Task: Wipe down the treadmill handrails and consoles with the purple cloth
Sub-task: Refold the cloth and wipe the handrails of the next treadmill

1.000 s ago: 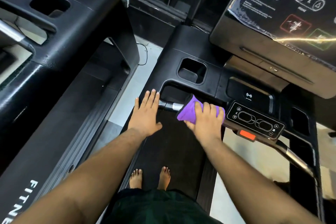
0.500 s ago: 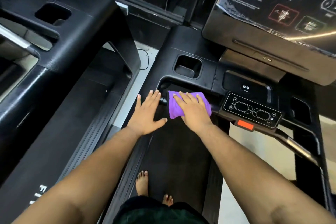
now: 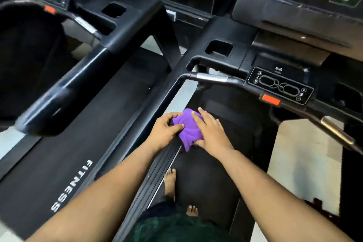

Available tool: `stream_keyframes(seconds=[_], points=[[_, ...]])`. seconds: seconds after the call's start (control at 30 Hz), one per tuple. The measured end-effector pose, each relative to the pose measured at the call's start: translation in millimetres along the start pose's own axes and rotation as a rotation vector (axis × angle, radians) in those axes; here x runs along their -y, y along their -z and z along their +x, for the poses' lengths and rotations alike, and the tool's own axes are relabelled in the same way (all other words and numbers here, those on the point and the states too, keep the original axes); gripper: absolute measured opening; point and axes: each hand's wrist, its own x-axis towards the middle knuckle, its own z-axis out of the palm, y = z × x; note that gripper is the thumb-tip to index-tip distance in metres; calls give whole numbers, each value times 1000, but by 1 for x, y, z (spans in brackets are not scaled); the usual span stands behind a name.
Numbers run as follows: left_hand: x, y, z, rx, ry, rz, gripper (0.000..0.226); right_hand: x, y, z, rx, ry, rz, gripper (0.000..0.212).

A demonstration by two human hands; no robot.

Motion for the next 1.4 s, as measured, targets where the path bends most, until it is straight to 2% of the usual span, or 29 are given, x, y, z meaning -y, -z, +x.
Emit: stream_keyframes(seconds=[0.1,0.2,0.33,0.43,0.5,0.57,0.67,0.73,0.8,0.87,0.97,1.07,1.17,1.27,1.4], points=[[6,4,-48,-50,23,24,35,13,-14,-32,132,-90,484,122],[13,20,-87,-52,66,-15,38,36,-26,-52,158,-229,864,106],[19,46,-129,-80,49,-26,36,78,-51,-61,212,-329,1133,88],[30,69,-150,-104,61,-37,28,112,-73,-63,182,-327,1165,79],[40,86,-161,-112,76,-46,27,134,-89,-63,148,-350,1057,89],[47,102,-169,-133,61,2,29,153,-105,-60,124,-351,960,96],[53,129,-174,-187,-10,170,35,197,-128,-52,6,-375,920,90],[57,148,-175,-251,-64,336,42,238,-142,-42,-106,-412,951,83],[65,169,-175,-287,-102,491,39,286,-163,-33,-181,-421,1062,83],[75,188,-175,-303,-103,539,33,319,-182,-24,-260,-458,1167,87],[84,202,-167,-260,-94,563,29,323,-198,-7,-423,-491,1300,85],[81,195,-148,-127,-108,624,57,297,-203,17,-509,-529,1448,74],[90,175,-123,35,-129,734,67,281,-219,33,-625,-534,1747,82],[95,161,-112,65,-120,669,67,303,-231,26,-686,-582,1708,80],[101,159,-108,38,-99,487,68,303,-243,24,-696,-448,1618,64]])
